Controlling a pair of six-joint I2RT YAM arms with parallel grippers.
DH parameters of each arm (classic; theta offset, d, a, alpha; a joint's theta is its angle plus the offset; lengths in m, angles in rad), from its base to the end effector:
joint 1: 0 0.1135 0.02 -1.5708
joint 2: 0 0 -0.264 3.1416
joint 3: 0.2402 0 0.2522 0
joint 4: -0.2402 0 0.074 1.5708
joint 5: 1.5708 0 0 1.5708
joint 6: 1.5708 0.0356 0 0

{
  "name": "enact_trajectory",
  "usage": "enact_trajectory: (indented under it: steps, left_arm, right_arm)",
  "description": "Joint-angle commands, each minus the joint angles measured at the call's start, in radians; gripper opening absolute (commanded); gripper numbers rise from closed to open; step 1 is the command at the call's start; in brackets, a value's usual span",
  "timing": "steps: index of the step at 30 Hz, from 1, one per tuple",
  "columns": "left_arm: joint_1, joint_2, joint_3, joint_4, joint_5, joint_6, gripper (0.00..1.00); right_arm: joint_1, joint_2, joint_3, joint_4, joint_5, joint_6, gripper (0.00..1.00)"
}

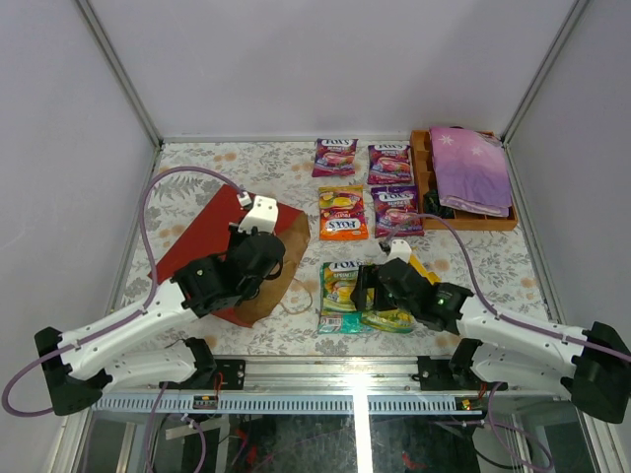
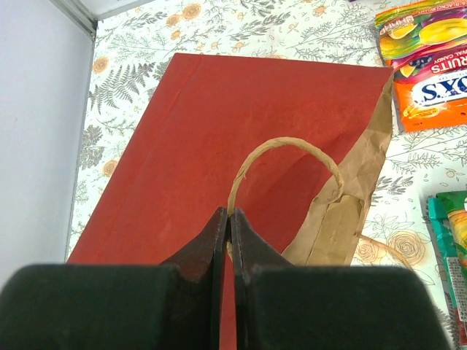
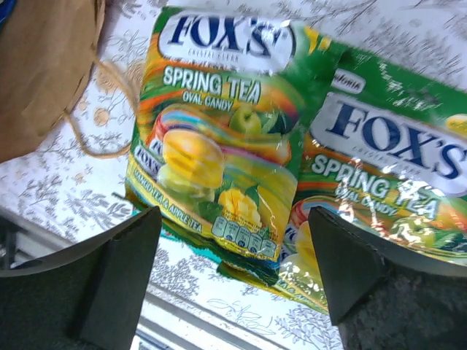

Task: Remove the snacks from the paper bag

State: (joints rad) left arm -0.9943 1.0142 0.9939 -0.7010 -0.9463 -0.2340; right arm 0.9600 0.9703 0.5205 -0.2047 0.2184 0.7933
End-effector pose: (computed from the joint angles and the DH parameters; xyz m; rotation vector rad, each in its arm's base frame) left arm 0.1321 -0.1501 0.3301 0.3010 1.9567 0.3043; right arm 0.1232 0.1625 0.2126 -0.0676 2.3046 0.7112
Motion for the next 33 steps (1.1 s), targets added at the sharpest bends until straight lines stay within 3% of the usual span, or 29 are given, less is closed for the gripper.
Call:
enact_trajectory:
  steps: [1, 6, 12, 20, 23, 29, 33]
  left_arm:
    - [-0.004, -0.047, -0.014, -0.033, -0.019, -0.041, 0.00]
    - [-0.003, -0.092, -0.029, -0.042, -0.041, -0.057, 0.00]
    - [-0.003, -0.113, -0.043, -0.024, -0.063, -0.061, 0.02]
    - [0.007, -0.121, -0.062, -0.001, -0.049, -0.063, 0.02]
    - [0.016, -0.143, -0.074, 0.016, -0.038, -0.051, 0.02]
    - [0.063, -0.168, -0.094, 0.040, 0.019, -0.038, 0.02]
    - [0.075, -0.166, -0.098, 0.043, 0.042, -0.037, 0.01]
  right_arm:
    - [-0.006, 0.045, 0.166, -0.115, 0.149, -0.059, 0.92]
    - [0.007, 0.056, 0.249, -0.076, 0.304, -0.028, 0.93]
    - [0.152, 0.130, 0.167, 0.342, 0.360, 0.042, 0.88]
    - [0.188, 0.567, 0.134, 1.096, 0.071, 0.225, 0.78]
    - [0.187, 0.759, 0.205, 1.264, 0.007, 0.332, 0.74]
    - [0.165, 1.088, 0.408, 1.444, -0.037, 0.539, 0.70]
    - [0.156, 1.209, 0.566, 1.370, -0.008, 0.621, 0.74]
